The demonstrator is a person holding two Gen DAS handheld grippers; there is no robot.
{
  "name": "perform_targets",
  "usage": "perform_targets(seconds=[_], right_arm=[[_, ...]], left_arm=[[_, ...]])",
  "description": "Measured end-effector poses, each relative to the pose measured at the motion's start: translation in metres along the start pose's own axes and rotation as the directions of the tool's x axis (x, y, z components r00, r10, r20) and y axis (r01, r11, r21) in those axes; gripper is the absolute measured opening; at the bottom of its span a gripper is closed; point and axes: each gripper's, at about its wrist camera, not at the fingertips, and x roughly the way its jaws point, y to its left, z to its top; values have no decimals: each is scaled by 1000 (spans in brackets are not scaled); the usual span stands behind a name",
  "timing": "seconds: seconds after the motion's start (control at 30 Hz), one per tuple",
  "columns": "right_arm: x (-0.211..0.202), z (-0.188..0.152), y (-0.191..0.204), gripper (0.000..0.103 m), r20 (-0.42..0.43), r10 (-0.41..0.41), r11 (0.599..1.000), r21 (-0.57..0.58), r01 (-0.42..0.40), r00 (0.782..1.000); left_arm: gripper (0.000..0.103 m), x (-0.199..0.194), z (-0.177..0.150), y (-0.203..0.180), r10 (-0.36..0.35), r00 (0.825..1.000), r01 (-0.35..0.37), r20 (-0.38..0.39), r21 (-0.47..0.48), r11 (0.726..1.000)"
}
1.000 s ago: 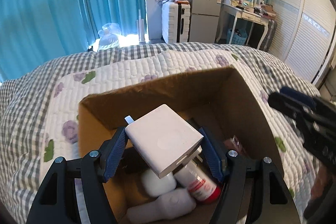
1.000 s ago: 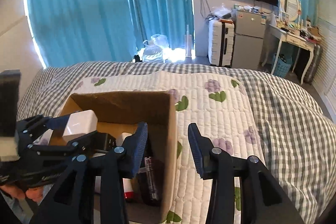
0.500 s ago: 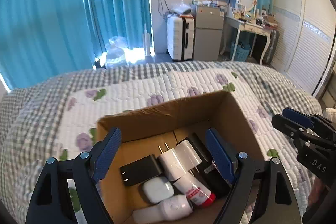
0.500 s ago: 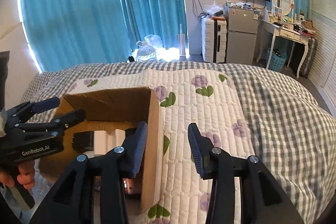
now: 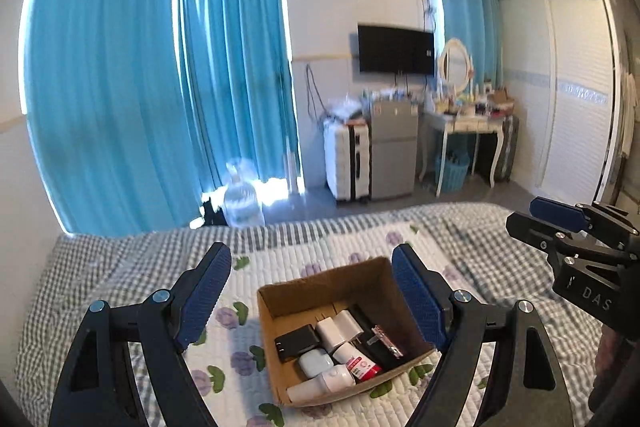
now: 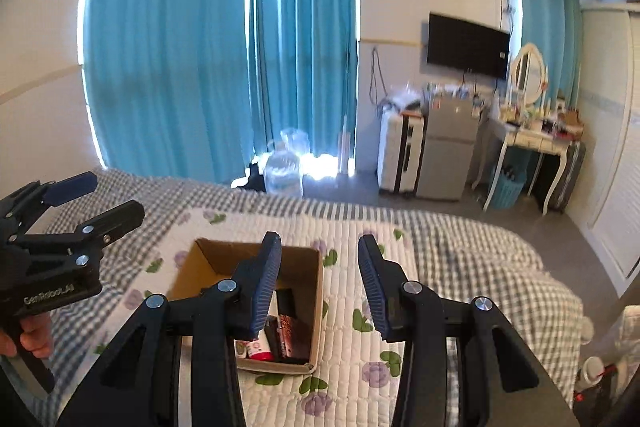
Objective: Organize rigid objects
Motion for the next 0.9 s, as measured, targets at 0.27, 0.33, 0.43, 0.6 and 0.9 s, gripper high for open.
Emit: perform_targets(seconds=[0.27,0.33,0.43,0.6,0.9], right_arm=[[-79,-8,28,51,106,-6,998,-54,11,994],[-94,-16,31,52,134,-9,998,-59,17,991],[-107,-29,37,52,144,14,999,-50,-7,989],[-114,-49,43,60,153,23,999,-43,-17,988],[-65,-125,43,103,198,14,999,29,-20,980]], left_arm=[[85,-65,-24,14,67,989,-65,131,-21,998],[85,-73,-33,19,65,988,-58,142,-51,997],[86,-81,-50,18,68,985,-58,159,-66,996],[86,-79,-83,13,6,985,12,172,-102,995],[103,-36,-159,8,87,985,-72,152,-101,992]])
